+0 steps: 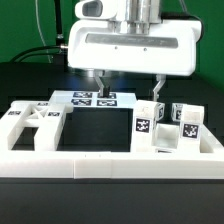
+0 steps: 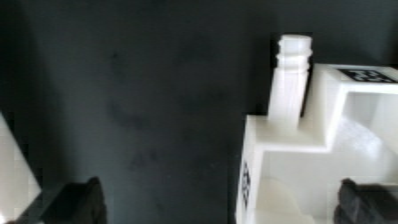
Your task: Assemble chair
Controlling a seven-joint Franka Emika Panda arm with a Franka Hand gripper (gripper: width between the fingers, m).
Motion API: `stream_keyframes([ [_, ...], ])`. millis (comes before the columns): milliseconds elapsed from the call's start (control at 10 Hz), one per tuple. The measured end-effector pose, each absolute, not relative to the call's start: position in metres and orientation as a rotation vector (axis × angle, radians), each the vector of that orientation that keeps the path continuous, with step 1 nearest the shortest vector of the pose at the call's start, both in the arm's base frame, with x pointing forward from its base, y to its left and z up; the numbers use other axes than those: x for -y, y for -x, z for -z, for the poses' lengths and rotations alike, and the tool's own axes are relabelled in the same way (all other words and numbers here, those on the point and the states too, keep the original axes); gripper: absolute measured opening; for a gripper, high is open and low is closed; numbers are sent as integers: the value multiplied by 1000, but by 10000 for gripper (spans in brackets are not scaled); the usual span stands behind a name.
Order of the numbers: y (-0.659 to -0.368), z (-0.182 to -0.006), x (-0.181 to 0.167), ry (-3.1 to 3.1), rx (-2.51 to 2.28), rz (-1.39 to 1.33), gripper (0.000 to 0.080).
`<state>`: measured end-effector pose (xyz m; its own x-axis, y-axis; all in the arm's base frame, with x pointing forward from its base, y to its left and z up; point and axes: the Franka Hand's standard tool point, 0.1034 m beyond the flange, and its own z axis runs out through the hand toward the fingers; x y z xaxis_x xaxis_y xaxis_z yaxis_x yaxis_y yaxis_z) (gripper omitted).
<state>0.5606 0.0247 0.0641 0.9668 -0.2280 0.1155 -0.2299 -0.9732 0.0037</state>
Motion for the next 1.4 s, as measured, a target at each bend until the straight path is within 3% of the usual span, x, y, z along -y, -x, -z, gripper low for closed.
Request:
stream_keyframes([
  [300,-584,-61,-30,-3093,329,-239,649],
  [700,-582,-57,-28,-3091,332,-228,649],
  [1000,-600,-46,-26,-3081,321,-243,649],
  [1400,-595,-30,-24,-3072,317,-227,649],
])
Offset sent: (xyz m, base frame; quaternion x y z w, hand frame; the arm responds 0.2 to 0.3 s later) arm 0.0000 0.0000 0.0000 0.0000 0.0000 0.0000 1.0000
